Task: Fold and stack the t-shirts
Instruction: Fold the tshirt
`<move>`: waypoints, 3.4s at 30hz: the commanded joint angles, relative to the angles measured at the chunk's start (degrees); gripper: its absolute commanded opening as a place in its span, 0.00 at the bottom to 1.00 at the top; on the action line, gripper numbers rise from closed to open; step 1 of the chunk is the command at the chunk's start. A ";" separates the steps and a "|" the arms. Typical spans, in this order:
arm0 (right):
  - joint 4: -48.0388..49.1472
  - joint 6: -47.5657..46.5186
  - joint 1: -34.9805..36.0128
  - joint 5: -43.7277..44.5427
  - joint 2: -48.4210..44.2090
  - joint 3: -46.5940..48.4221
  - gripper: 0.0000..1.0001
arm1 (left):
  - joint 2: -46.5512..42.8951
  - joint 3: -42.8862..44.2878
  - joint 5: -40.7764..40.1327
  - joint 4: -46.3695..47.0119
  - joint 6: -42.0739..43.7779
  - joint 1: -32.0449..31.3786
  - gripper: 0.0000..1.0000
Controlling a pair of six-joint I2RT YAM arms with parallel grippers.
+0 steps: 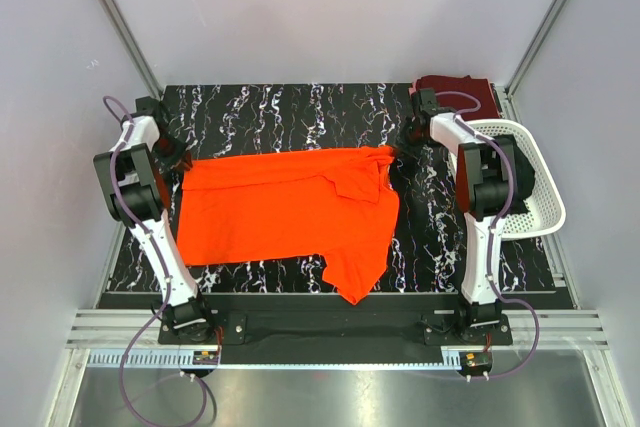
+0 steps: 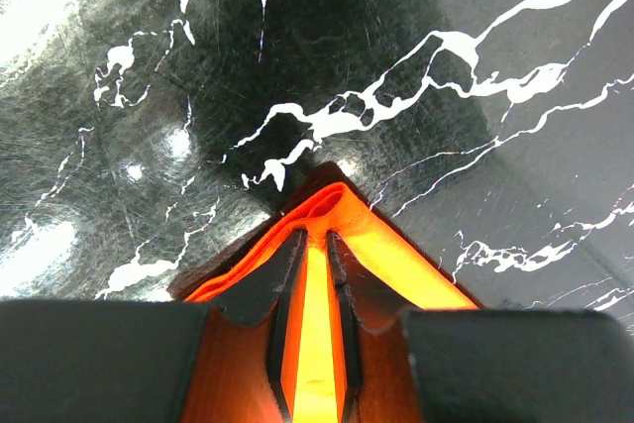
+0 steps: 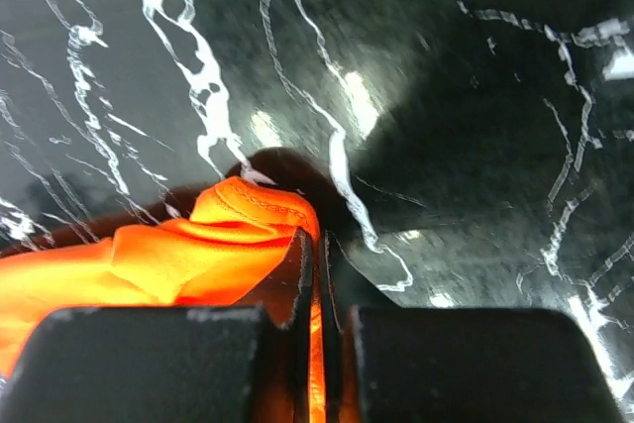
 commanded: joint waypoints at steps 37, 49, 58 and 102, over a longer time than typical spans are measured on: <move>8.04 -3.29 3.48 -28.04 -20.55 -28.91 0.47 | -11.36 -14.03 12.00 15.06 3.05 -0.38 0.29; 6.37 -4.35 3.48 -25.57 -17.73 -29.17 0.47 | -8.64 -12.10 13.49 12.69 3.58 -0.38 0.30; 8.48 -4.09 3.92 -25.83 -16.23 -30.76 0.47 | -8.20 -11.04 13.84 12.34 3.66 -0.29 0.31; -6.89 -9.62 6.65 -25.85 -24.56 -26.72 0.50 | -9.69 -10.07 12.79 11.63 7.79 -0.38 0.38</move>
